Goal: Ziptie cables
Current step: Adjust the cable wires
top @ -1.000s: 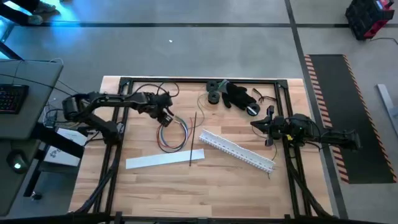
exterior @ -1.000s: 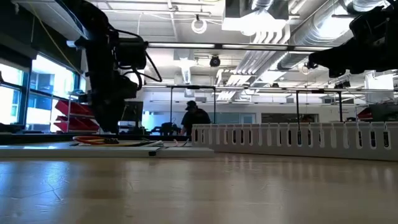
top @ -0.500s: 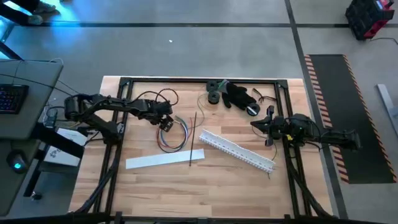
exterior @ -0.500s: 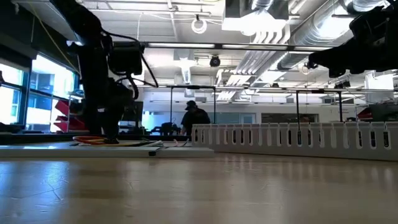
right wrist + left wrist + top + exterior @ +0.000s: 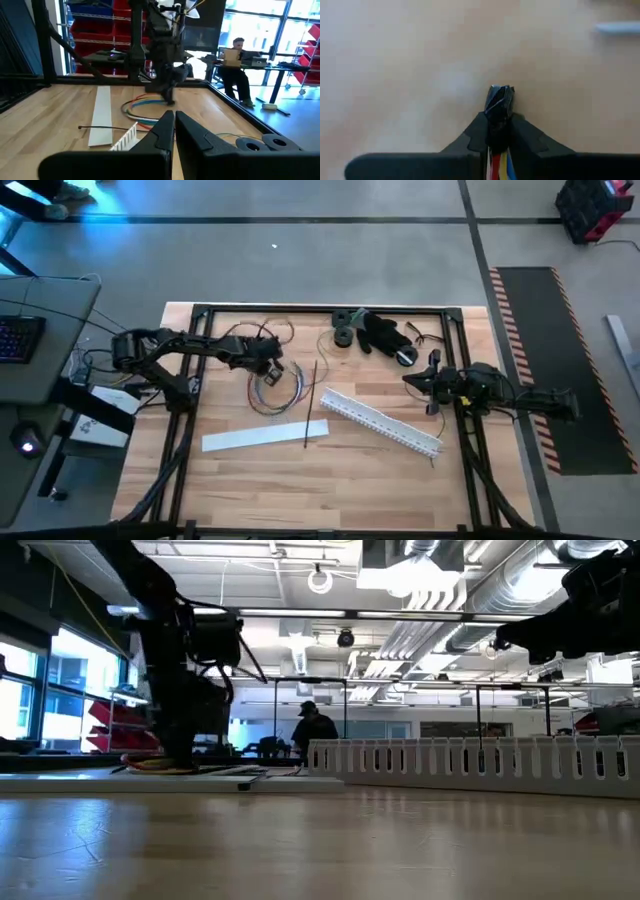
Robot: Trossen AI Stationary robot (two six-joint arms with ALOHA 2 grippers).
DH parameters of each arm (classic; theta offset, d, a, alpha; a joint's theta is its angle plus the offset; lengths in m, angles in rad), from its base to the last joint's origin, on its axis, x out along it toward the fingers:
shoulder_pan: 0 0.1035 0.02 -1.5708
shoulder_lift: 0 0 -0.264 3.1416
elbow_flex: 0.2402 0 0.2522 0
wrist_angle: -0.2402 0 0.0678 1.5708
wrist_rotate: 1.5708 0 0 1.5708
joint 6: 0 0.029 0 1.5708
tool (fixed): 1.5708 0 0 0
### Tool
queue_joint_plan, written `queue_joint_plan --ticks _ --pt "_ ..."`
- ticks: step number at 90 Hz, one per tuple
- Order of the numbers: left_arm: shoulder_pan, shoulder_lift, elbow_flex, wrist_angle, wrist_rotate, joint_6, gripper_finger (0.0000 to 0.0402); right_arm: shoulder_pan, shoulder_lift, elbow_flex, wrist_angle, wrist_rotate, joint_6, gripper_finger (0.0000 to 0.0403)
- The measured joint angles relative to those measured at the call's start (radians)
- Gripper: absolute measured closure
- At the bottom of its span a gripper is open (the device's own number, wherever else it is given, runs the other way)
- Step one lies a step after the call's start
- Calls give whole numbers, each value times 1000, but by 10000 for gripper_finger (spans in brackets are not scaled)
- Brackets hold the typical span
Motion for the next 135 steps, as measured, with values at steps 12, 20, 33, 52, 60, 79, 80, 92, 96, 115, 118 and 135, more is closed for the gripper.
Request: queue_joint_plan --ticks 12,20,33,52,60,79,80,92,96,115,118,135 --pt "45 -40 120 36 -120 192 377 0 0 0 0 0 0 403" --pt "64 -75 214 134 -182 354 379 0 0 0 0 0 0 403" --pt "77 -106 329 302 -230 708 381 0 0 0 0 0 0 403" --pt "63 -168 402 406 10 990 381 0 0 0 0 0 0 403" --pt "47 -172 398 308 162 928 381 0 0 0 0 0 0 403" --pt "-38 -193 398 285 154 902 381 0 0 0 0 0 0 403" --pt "-42 -196 398 296 146 910 381 0 0 0 0 0 0 403" --pt "-66 -250 439 314 128 968 381 0 0 0 0 0 0 403" --pt "-64 -271 461 275 156 961 381 0 0 0 0 0 0 403" --pt "23 -338 515 123 438 891 381 0 0 0 0 0 0 403" --pt "54 -334 515 114 460 883 381 0 0 0 0 0 0 403" --pt "202 -229 511 -15 388 1016 381 0 0 0 0 0 0 403"
